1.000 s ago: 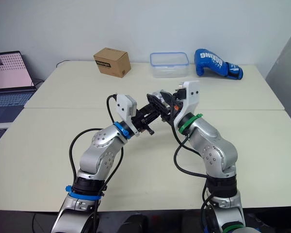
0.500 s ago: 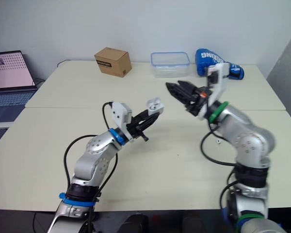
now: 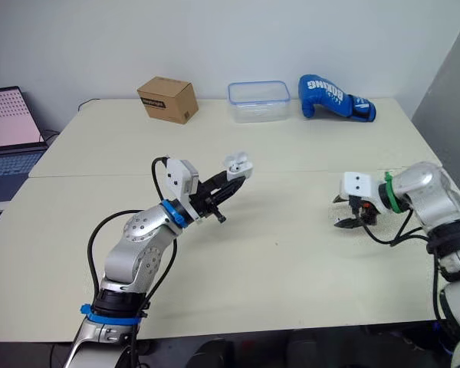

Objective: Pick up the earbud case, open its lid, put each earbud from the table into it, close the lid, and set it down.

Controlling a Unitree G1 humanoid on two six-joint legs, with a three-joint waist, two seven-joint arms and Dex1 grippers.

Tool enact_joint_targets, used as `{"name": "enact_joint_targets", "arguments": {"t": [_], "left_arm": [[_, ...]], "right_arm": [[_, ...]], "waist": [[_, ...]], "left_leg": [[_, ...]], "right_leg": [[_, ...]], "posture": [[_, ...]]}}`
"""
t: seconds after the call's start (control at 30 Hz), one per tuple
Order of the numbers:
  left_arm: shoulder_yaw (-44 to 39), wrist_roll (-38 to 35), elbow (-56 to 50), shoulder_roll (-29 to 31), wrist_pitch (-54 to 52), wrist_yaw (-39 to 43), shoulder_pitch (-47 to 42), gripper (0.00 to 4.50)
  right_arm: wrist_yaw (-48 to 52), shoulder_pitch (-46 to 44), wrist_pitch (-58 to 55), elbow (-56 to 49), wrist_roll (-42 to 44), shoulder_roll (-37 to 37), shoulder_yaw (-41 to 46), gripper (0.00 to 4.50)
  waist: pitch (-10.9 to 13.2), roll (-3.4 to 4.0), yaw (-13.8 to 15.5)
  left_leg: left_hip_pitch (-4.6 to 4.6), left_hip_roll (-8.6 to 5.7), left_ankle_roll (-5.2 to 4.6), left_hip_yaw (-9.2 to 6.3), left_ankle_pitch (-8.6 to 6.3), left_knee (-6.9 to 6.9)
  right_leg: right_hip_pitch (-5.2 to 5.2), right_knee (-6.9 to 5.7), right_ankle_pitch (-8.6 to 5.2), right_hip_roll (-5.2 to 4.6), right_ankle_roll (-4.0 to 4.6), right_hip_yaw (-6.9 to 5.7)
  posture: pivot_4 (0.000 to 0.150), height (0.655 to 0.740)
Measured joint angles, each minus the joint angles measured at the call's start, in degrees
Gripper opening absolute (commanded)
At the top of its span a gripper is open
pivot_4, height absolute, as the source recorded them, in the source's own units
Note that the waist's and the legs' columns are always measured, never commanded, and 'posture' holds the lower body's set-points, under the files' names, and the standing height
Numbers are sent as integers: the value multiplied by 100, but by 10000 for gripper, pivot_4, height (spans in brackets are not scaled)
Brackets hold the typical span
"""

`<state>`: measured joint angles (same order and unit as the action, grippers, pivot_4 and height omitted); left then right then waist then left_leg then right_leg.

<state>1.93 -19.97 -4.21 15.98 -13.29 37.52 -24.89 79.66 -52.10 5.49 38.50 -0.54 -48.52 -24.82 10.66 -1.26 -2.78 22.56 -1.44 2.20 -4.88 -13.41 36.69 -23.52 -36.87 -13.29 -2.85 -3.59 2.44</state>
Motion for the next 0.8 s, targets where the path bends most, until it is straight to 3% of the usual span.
{"name": "enact_joint_targets", "arguments": {"t": [0.33, 0.73, 0.8], "left_arm": [[-2, 5, -407, 17, -108, -204, 313, 7664], [-2, 24, -634, 62, -156, -338, 448, 7664], [11, 27, -649, 44, -156, -367, 447, 7664]], "right_arm": [[214, -1199, 1775, 2501, -1600, 556, -588, 34363], [-15, -1648, 2279, 3188, -2377, 980, -623, 34363], [-102, -1722, 2256, 3212, -2554, 1045, -676, 30787]], "waist": [[2, 3, 73], [1, 3, 48], [1, 3, 44]], "left_leg": [[0, -13, 1, 0, 1, 0], [-17, -10, 2, 2, 1, 1], [-22, -10, 2, 2, 1, 1]], "right_leg": [[0, -1, 1, -13, 1, 0], [11, -7, 2, -11, 3, 1], [16, -7, 2, -11, 3, 1]], "posture": [[1500, 7400], [1500, 7400], [1500, 7400]]}}
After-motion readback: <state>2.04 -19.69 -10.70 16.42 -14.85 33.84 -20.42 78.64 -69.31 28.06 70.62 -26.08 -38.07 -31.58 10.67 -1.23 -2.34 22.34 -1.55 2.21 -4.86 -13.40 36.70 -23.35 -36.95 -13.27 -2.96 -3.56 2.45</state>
